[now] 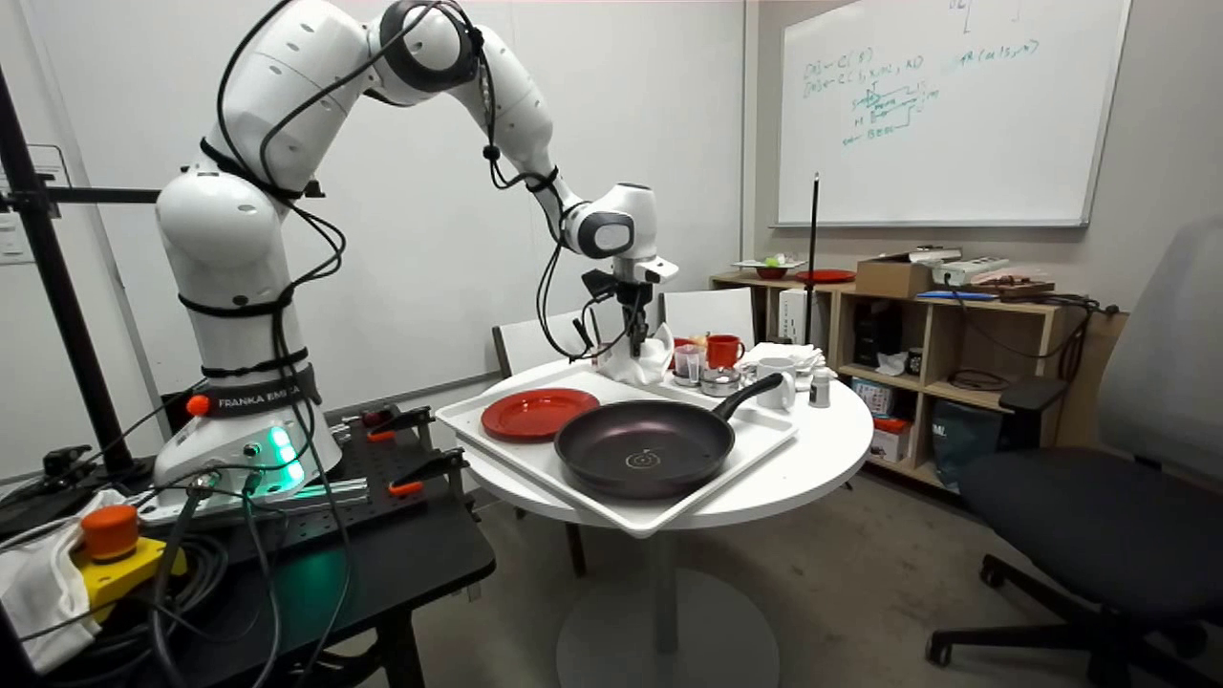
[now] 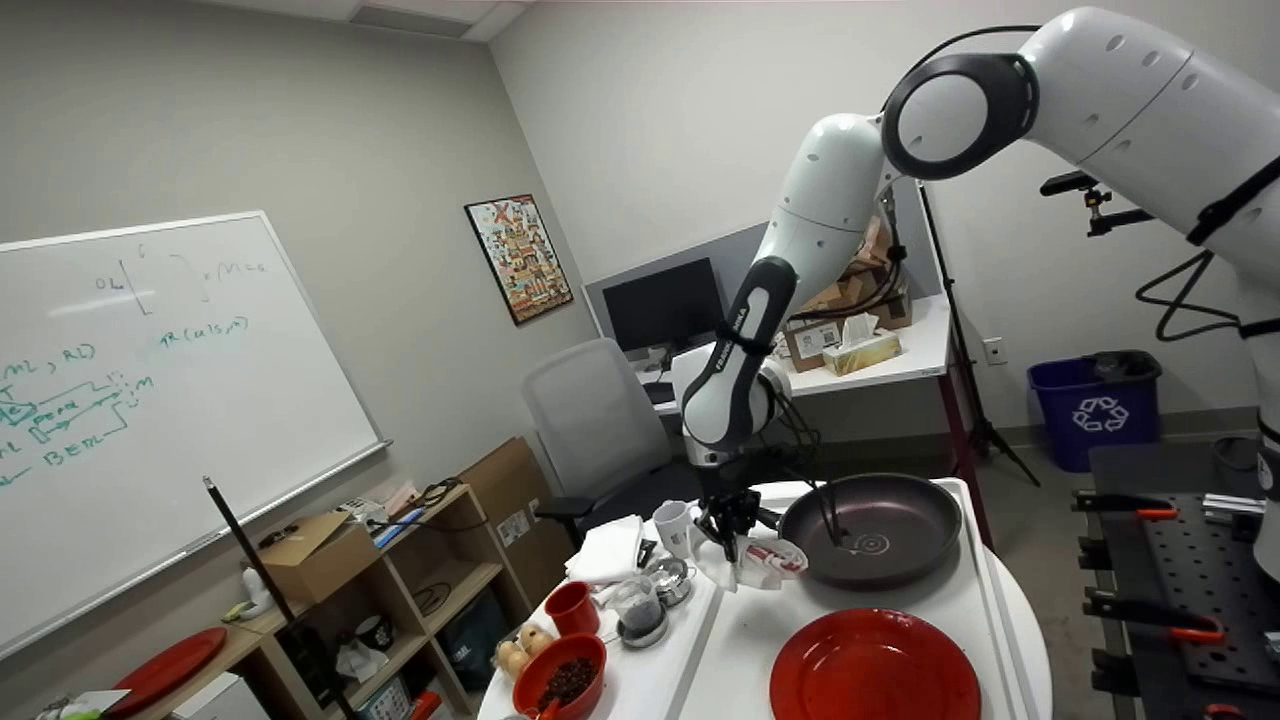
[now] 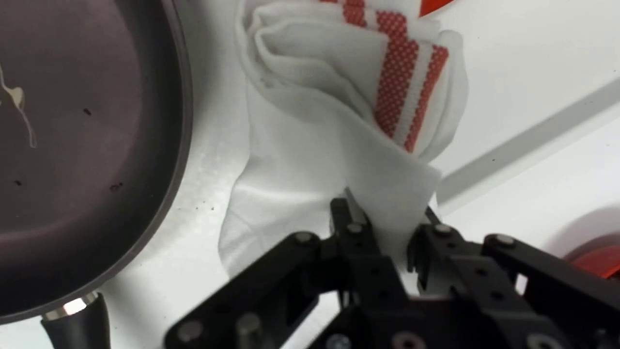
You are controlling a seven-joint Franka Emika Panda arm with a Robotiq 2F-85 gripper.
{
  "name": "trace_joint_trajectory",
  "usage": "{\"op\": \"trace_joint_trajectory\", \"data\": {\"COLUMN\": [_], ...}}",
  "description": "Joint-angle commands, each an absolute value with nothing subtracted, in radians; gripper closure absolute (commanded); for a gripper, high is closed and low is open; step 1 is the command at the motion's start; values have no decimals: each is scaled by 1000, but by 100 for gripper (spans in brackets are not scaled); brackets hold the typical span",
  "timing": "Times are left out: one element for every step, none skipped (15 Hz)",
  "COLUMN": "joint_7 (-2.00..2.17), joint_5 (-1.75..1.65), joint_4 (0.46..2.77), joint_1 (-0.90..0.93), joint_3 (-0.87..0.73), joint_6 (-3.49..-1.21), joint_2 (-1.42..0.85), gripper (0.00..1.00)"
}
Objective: Use the towel to wipe the pan.
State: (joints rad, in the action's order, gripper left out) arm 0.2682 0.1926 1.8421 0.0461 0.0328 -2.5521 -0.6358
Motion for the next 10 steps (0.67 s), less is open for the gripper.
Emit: {"op": "trace_joint_trajectory", "data": {"joint_7": [322, 326, 324, 320, 314, 306, 300, 296, 289, 281], "joint_5": [184, 185, 187, 187, 187, 188, 188, 187, 188, 189], "joint_4": [1673, 1646, 1625, 1608, 1594, 1586, 1580, 1576, 1571, 1568], "joint_1": [62, 61, 57, 56, 54, 52, 51, 52, 49, 48], "joint_3": [-1, -4, -4, -5, -5, -2, 0, 0, 4, 8], "joint_6": [-2444, -2427, -2411, -2403, -2397, -2394, -2395, -2399, -2396, -2394], "joint_2": [-769, -795, -818, -836, -853, -867, -880, -893, -904, -915], "gripper": [95, 95, 95, 95, 95, 95, 95, 95, 95, 95]}}
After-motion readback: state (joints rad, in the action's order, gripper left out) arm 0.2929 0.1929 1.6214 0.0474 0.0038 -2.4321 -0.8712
